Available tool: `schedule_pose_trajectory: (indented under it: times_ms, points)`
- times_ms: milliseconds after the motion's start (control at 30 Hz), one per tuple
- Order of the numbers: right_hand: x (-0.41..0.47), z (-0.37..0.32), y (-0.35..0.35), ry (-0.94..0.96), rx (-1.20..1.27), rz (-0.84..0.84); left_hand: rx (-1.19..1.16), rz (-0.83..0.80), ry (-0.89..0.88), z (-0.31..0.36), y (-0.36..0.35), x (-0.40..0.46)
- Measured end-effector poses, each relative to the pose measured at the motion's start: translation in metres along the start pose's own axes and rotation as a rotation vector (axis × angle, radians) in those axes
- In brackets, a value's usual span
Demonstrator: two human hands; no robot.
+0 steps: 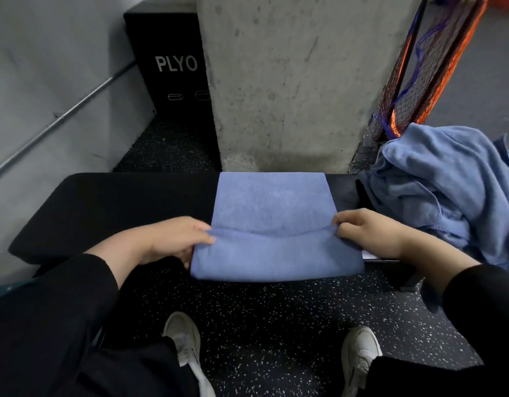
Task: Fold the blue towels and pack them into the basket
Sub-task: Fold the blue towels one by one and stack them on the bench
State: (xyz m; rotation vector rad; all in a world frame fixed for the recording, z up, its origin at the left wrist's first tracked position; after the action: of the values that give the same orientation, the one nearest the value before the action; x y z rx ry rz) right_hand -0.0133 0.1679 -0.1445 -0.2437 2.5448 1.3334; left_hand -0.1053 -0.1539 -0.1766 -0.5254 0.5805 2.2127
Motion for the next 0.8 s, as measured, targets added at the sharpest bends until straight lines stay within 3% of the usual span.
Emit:
schedule_pose_trajectory:
  times_ms: [100, 333, 533, 800]
  points:
    - [0.016, 0.001, 0.011, -0.041, 0.094, 0.134, -0.045, 0.261, -0.138, 0.017, 0.025, 0.016]
    - [0.06, 0.008, 0.036, -0.158, 0.106, 0.466, 0.269, 0.494, -0.167, 0.037, 0.028, 0.06]
    - [0.088, 0.024, 0.019, -0.234, -0.031, 0.374, 0.473, 0.675, -0.151, 0.05, 0.036, 0.083]
    - [0.086, 0.017, 0.009, -0.209, -0.171, 0.281, 0.628, 0.546, -0.115, 0.045, 0.029, 0.092]
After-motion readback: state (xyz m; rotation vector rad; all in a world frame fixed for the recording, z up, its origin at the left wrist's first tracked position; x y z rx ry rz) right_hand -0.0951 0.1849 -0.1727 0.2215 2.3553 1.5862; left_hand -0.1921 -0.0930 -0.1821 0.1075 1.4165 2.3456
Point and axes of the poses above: each hand's wrist, its own x-axis towards the middle knuckle, its own y-axis out of the back of the hand, z = x × y, the point moved 7 cm from there along x, towards the middle knuckle, and after that the axes turned 7 degrees about -x, right-handed, at the moved point
